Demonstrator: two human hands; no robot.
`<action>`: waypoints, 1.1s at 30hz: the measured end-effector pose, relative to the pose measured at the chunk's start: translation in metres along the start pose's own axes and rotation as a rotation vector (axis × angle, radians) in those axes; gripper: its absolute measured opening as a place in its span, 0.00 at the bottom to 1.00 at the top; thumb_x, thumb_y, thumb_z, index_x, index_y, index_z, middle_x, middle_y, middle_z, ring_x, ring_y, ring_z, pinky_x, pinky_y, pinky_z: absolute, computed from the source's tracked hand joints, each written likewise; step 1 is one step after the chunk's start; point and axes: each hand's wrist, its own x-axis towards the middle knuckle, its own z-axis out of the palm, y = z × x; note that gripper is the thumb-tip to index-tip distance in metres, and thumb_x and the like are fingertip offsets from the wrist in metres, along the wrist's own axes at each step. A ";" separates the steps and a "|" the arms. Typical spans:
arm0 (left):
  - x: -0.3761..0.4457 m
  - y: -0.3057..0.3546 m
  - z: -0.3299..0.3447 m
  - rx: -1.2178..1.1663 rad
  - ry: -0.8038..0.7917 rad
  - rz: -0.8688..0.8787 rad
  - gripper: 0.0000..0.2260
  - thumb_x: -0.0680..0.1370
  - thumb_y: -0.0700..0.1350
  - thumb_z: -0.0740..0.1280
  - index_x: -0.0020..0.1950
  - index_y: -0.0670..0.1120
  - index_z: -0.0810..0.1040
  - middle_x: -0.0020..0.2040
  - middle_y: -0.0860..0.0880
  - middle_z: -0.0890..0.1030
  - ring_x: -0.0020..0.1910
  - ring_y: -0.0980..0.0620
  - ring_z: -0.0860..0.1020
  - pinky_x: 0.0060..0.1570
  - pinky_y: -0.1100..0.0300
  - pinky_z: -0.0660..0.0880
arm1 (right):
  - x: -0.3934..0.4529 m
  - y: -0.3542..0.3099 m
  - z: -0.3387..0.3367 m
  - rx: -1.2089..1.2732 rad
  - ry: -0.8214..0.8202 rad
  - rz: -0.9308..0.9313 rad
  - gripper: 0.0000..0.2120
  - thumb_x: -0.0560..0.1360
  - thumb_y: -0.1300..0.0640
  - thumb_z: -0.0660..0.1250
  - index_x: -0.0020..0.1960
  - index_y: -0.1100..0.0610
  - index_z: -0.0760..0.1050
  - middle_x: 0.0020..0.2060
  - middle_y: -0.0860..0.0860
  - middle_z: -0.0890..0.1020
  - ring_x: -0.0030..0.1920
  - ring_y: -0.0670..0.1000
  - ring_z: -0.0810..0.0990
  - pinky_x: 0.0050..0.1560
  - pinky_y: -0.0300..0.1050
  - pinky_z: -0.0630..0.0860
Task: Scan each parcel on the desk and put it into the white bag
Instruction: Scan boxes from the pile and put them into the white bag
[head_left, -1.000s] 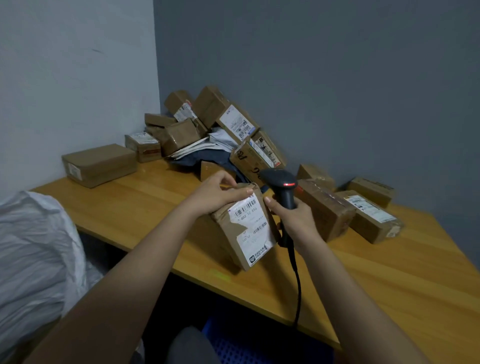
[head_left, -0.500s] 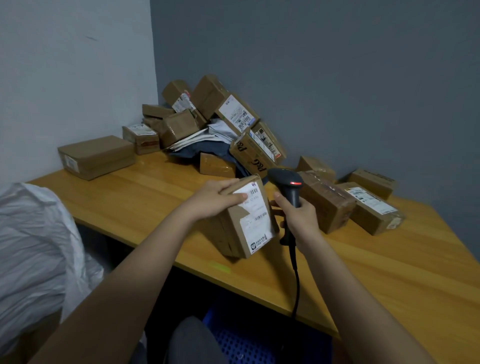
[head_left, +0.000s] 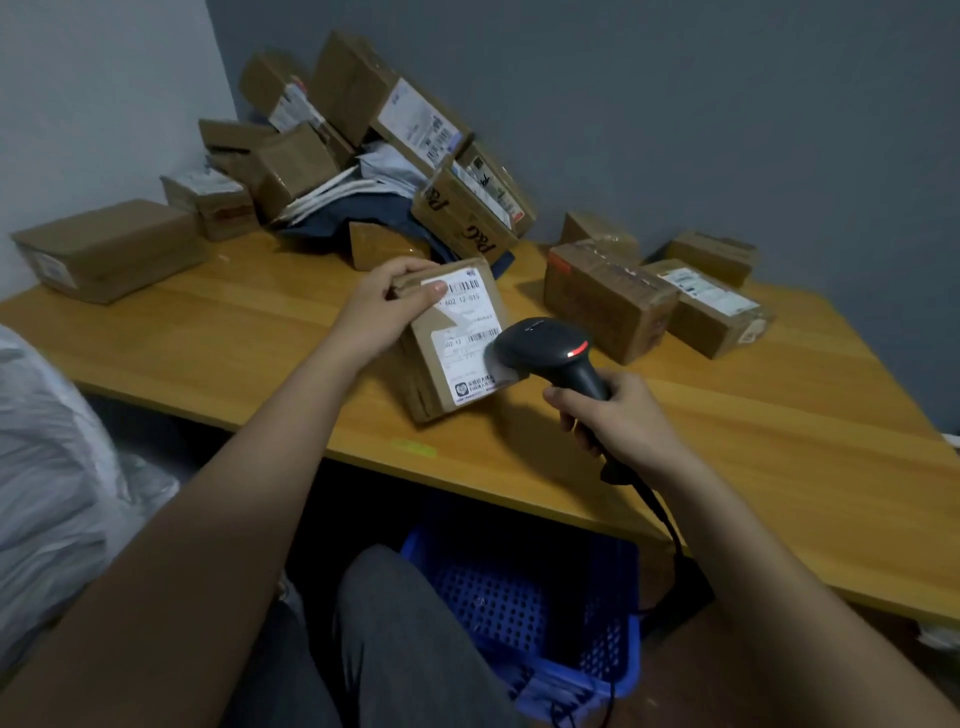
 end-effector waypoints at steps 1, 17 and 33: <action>0.000 -0.001 0.000 0.003 0.006 0.002 0.09 0.77 0.50 0.70 0.57 0.53 0.79 0.52 0.52 0.81 0.48 0.54 0.79 0.47 0.60 0.75 | -0.002 0.001 0.001 0.014 0.005 0.007 0.08 0.75 0.55 0.71 0.42 0.58 0.76 0.31 0.53 0.77 0.27 0.50 0.73 0.27 0.42 0.70; -0.006 -0.002 0.008 0.063 0.014 0.101 0.11 0.75 0.55 0.70 0.57 0.60 0.78 0.59 0.49 0.77 0.56 0.50 0.77 0.57 0.47 0.76 | -0.031 -0.004 0.011 0.153 0.000 0.042 0.10 0.76 0.56 0.70 0.42 0.61 0.74 0.33 0.55 0.77 0.27 0.49 0.71 0.27 0.41 0.68; -0.012 -0.002 0.011 0.122 0.038 0.153 0.16 0.77 0.51 0.69 0.64 0.53 0.77 0.62 0.49 0.72 0.58 0.53 0.73 0.46 0.69 0.68 | -0.049 0.002 0.015 0.151 0.057 0.069 0.11 0.76 0.54 0.70 0.41 0.59 0.73 0.29 0.52 0.75 0.26 0.48 0.71 0.26 0.41 0.68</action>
